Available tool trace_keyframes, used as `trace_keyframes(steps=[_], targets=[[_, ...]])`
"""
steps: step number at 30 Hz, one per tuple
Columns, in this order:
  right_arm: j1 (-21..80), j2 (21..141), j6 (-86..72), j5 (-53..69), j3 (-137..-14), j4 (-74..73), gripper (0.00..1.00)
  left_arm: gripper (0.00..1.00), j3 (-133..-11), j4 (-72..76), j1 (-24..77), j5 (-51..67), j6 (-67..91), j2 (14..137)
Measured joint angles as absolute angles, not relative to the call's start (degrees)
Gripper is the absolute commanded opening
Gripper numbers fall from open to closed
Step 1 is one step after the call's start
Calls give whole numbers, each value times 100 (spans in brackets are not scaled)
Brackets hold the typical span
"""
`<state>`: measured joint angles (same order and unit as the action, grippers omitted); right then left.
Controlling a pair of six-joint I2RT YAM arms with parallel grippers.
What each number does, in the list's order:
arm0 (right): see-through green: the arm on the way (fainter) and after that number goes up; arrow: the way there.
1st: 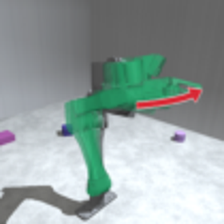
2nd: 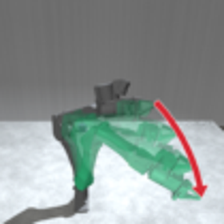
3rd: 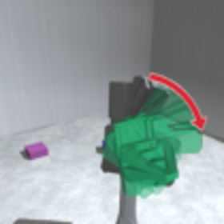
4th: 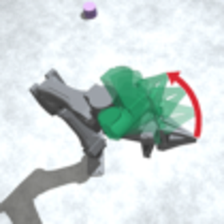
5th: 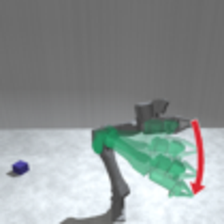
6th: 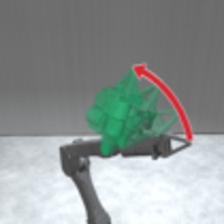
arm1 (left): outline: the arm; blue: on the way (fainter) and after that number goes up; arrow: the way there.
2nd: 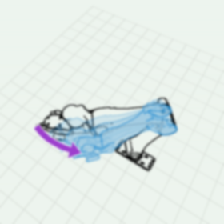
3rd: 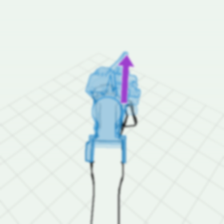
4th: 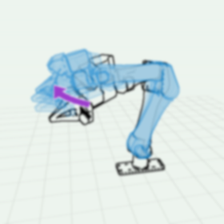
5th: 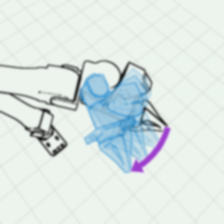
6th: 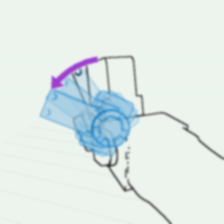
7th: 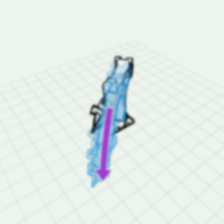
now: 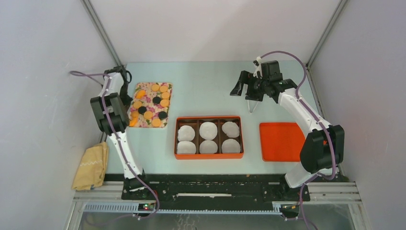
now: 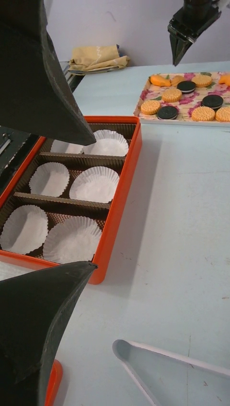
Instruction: Pack the cookies
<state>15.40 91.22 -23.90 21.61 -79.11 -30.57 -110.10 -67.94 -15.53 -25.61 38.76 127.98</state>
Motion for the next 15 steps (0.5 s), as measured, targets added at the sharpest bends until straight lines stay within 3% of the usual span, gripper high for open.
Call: trace_keyframes(steps=[15], targets=[[1538, 9122, -2421, 2156, -7911, -3063, 100, 0, -12169, -7032, -602, -1144, 2993, 13653]])
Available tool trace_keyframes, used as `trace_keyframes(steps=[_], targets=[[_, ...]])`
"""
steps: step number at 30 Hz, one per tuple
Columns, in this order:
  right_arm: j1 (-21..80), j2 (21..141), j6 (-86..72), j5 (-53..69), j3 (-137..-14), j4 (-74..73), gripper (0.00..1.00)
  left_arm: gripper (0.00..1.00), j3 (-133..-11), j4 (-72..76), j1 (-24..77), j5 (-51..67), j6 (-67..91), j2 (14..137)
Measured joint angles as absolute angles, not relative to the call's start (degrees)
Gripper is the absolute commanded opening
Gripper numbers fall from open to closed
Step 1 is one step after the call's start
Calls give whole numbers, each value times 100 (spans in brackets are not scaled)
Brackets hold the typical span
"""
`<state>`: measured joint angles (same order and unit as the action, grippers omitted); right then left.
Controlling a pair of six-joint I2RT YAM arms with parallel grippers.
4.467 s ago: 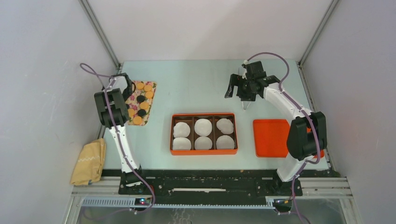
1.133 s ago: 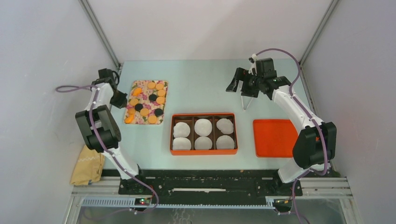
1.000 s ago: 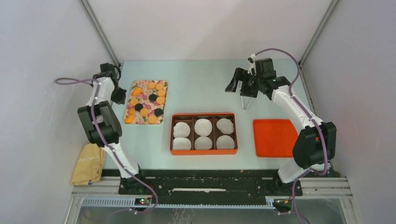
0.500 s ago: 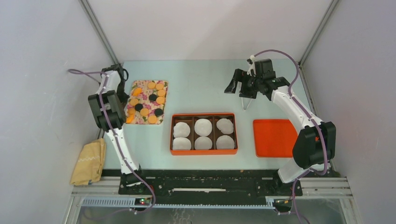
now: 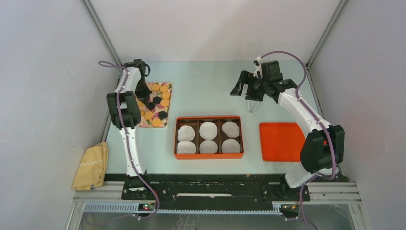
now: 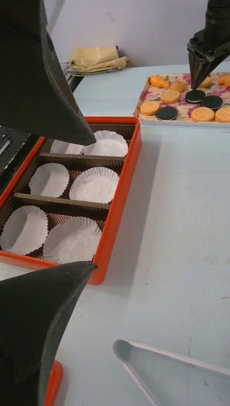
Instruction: Pack the cookies
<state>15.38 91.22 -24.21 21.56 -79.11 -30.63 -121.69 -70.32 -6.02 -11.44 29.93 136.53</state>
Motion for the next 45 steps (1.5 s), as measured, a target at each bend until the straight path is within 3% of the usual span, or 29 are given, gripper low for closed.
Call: trace_keyframes(steps=[11, 21, 29, 45], targets=[[1533, 9122, -2421, 2152, -7911, -3063, 100, 0, -12591, -7026, -268, -604, 2845, 13856], [1507, 9122, -2460, 2158, -7911, -3061, 100, 0, -12217, -6648, 355, -108, 2851, 13590], [1507, 9118, -2462, 2163, -7911, -3061, 100, 0, -11981, -6445, 943, -189, 2906, 13576], [1500, 8995, -2467, 2165, -7911, -3061, 100, 0, -11992, -6681, 993, -987, 3046, 13559]])
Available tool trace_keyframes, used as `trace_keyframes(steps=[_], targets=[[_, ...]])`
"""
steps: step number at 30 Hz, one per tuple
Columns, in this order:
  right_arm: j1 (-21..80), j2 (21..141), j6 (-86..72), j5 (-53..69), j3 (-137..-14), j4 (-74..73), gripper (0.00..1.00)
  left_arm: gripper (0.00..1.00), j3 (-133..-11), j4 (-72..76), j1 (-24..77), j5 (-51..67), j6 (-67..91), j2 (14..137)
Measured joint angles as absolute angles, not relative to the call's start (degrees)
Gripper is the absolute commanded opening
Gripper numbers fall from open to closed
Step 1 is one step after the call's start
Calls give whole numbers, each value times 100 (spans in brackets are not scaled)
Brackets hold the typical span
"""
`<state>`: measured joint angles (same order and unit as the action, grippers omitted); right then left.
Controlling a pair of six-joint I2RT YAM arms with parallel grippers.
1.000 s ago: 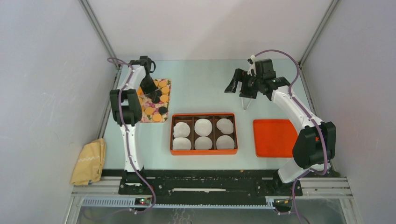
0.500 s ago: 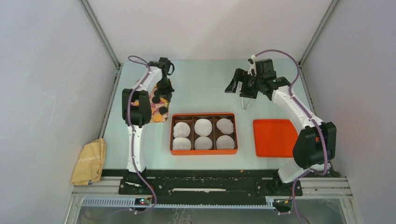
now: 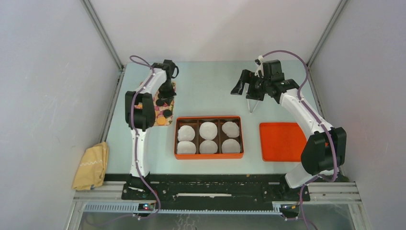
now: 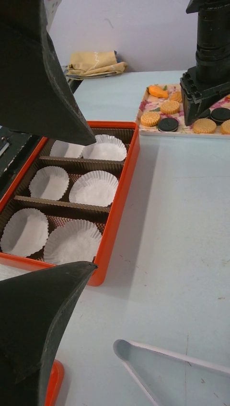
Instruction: Pack the cookies
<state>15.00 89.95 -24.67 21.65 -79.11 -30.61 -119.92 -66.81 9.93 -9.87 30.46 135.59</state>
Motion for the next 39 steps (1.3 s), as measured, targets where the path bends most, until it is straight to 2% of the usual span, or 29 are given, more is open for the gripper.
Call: trace_keyframes(steps=[7, 14, 28, 39], targets=[[1496, 8995, -2469, 2167, -7911, -3059, 100, 0, -11977, -6764, 961, -1166, 3050, 13559], [1481, 8995, -2512, 2204, -7911, -3020, 100, 0, -12291, -6777, 1111, -600, 2867, 13845], [1382, 8978, -2615, 2222, -7911, -2976, 100, 0, -13568, -7032, 1566, 982, 2475, 14682], [1400, 8978, -2620, 2217, -7911, -2976, 100, 0, -13664, -6626, 2357, 2355, 2246, 14912]])
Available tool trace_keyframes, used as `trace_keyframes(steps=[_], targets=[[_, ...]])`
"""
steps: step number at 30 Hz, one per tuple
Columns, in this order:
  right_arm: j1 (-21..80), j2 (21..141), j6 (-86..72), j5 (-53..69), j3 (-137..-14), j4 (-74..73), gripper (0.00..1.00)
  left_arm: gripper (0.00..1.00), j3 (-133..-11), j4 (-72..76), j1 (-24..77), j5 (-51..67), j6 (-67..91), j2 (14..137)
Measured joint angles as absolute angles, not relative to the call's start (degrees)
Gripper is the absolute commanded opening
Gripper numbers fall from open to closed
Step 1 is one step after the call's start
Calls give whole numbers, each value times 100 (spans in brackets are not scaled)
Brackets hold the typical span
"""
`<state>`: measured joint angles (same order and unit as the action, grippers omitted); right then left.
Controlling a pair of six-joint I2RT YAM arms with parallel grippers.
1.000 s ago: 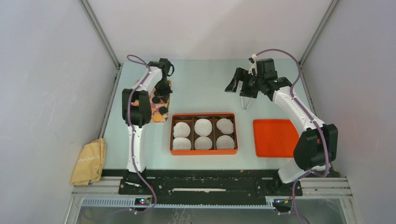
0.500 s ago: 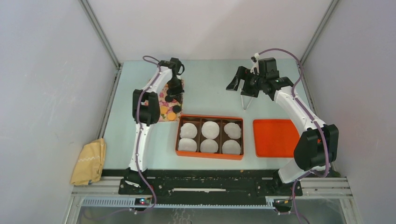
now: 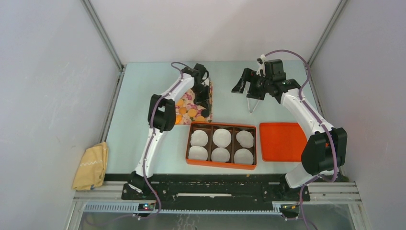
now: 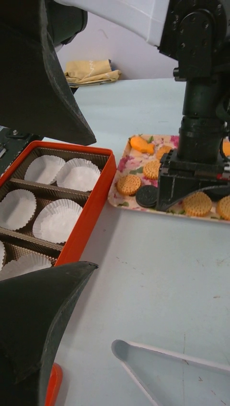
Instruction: Pack the cookies
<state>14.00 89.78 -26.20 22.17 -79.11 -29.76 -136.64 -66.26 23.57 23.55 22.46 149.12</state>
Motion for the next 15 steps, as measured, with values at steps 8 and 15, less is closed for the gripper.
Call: trace_keyframes(steps=[8, 15], targets=[[1546, 8978, -2606, 2130, -7911, -3030, 100, 0, -13651, -6156, 2532, 2600, 2246, 14916], [1662, 8978, -2545, 1949, -7911, -3218, 100, 0, -12958, -5833, 2410, 2110, 2250, 14409]])
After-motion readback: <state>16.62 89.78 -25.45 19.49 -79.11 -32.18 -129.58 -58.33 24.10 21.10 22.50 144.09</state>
